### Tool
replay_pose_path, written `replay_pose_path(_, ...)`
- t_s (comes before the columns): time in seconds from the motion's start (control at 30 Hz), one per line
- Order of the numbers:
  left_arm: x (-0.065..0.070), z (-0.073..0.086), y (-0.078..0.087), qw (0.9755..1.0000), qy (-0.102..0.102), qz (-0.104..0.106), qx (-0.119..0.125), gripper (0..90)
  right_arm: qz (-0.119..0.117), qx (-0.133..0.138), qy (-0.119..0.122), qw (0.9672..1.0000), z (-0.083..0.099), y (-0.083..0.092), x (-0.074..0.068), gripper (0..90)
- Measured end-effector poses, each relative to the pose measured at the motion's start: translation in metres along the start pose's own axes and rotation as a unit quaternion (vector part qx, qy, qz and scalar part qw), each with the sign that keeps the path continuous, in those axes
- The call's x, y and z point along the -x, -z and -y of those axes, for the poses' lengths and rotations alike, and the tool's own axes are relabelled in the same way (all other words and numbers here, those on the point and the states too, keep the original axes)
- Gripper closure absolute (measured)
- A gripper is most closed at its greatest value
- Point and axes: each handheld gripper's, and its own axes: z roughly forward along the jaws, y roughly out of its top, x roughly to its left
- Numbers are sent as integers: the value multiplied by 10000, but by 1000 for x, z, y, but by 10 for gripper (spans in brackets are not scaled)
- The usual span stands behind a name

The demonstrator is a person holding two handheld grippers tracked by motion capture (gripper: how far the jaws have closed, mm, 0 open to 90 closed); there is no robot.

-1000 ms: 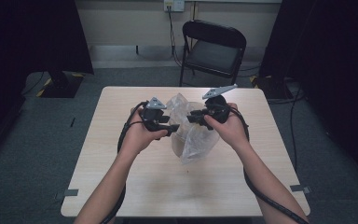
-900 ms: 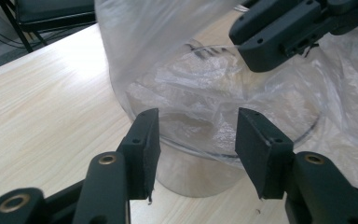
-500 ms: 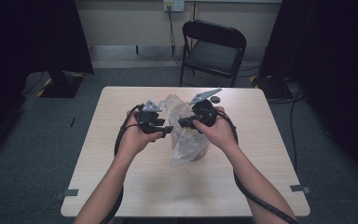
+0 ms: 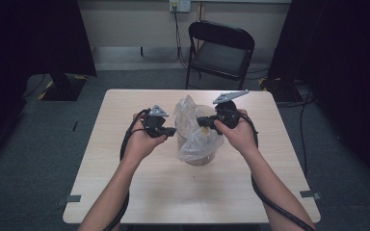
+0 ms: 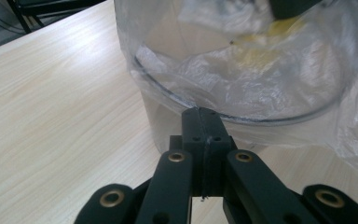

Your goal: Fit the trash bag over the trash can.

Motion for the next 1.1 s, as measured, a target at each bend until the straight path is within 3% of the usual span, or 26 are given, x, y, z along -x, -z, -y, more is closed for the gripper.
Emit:
replay_pose_path(0.13, 0, -1, 0, 9998, -73, -101, -179, 900, 34, 58, -50, 10000, 6, 14, 5, 891)
replay_pose_path(0.3, -2, -1, -1, 9997, 20, -138, -210, 900, 162, 132, -142, 9997, 17, 32, 16, 891)
replay_pose_path(0.4, 0, -4, 3, 9999, 88, -108, 8, 900, 206, 209, -287, 9992, 25, 41, 24, 888)
replay_pose_path(0.47, 1, -9, 6, 9995, 129, -43, 299, 896, 196, 226, -330, 9990, 28, 44, 26, 888)
replay_pose_path(0.6, 4, -16, 12, 9986, 78, -60, 517, 673, 182, 227, -274, 9992, 24, 43, 23, 881)
replay_pose_path(0.7, 4, -17, 14, 9977, 297, 113, 605, 570, 233, 106, -161, 9995, 21, 38, 19, 877)
replay_pose_path(0.77, 5, -16, 15, 9977, 306, 240, 549, 554, 266, 46, -118, 9996, 19, 35, 18, 878)
replay_pose_path(0.97, 8, -17, 18, 9957, 348, 482, 706, 445, 283, 18, -158, 9995, 19, 33, 20, 878)
replay_pose_path(1.03, 11, -18, 16, 9961, 287, 419, 715, 387, 294, 14, -143, 9995, 19, 33, 21, 877)
replay_pose_path(1.1, 12, -19, 10, 9956, 375, 461, 720, 380, 286, -12, -157, 9995, 19, 32, 21, 875)
